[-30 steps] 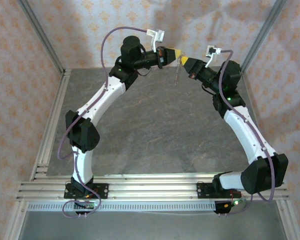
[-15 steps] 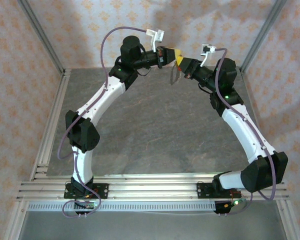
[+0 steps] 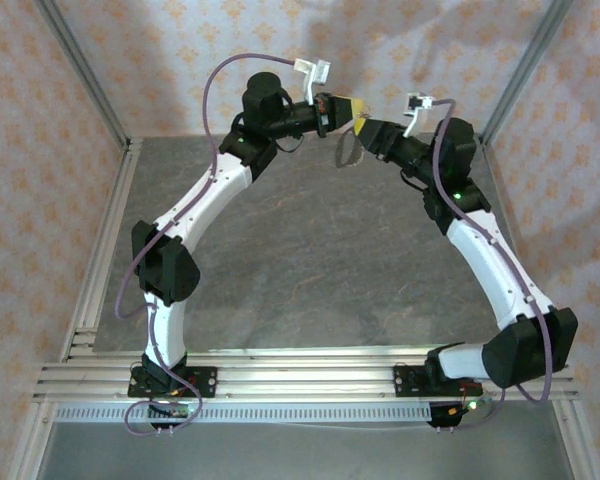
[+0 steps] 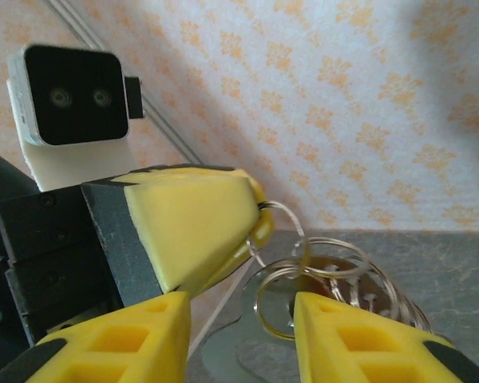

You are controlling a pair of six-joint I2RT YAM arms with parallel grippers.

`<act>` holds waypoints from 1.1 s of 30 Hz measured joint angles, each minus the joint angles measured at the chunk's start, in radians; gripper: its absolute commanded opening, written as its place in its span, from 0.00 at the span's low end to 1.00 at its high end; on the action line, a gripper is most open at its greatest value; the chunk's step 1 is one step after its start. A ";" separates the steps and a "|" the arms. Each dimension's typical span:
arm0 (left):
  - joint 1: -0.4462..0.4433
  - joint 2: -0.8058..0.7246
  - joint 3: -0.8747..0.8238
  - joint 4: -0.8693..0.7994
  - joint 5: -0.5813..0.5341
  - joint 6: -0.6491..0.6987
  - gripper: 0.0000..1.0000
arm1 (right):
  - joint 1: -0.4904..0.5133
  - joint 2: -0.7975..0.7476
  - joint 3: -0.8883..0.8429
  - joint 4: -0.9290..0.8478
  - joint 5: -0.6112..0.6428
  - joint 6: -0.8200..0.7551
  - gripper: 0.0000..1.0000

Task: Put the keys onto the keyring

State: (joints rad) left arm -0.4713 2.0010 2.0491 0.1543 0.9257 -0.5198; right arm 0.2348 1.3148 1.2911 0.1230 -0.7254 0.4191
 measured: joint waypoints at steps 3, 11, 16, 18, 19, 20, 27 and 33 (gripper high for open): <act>-0.003 0.000 0.000 0.006 0.001 0.000 0.00 | -0.060 -0.049 -0.023 0.021 0.001 0.038 0.39; -0.006 0.000 0.000 0.023 0.002 0.000 0.00 | -0.103 -0.069 -0.024 0.129 0.000 0.123 0.38; -0.006 0.000 0.000 0.023 0.007 0.000 0.00 | -0.103 0.003 -0.024 0.190 -0.027 0.177 0.38; -0.006 0.000 0.000 0.024 0.009 -0.001 0.00 | -0.103 0.035 -0.024 0.210 -0.047 0.196 0.38; -0.006 0.000 0.000 0.024 0.010 -0.003 0.00 | -0.103 0.048 -0.024 0.218 -0.058 0.204 0.37; -0.006 0.000 0.000 0.024 0.010 -0.004 0.00 | -0.103 0.058 -0.024 0.224 -0.067 0.210 0.37; -0.006 0.000 0.000 0.030 0.017 -0.004 0.00 | -0.103 0.077 -0.023 0.280 -0.121 0.251 0.32; -0.006 0.000 0.000 0.031 0.024 -0.004 0.00 | -0.103 0.078 -0.023 0.313 -0.151 0.270 0.32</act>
State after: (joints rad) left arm -0.4778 2.0006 2.0491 0.1848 0.9493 -0.5236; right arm 0.1318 1.3930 1.2678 0.4358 -0.8768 0.6888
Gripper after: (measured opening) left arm 0.043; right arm 0.326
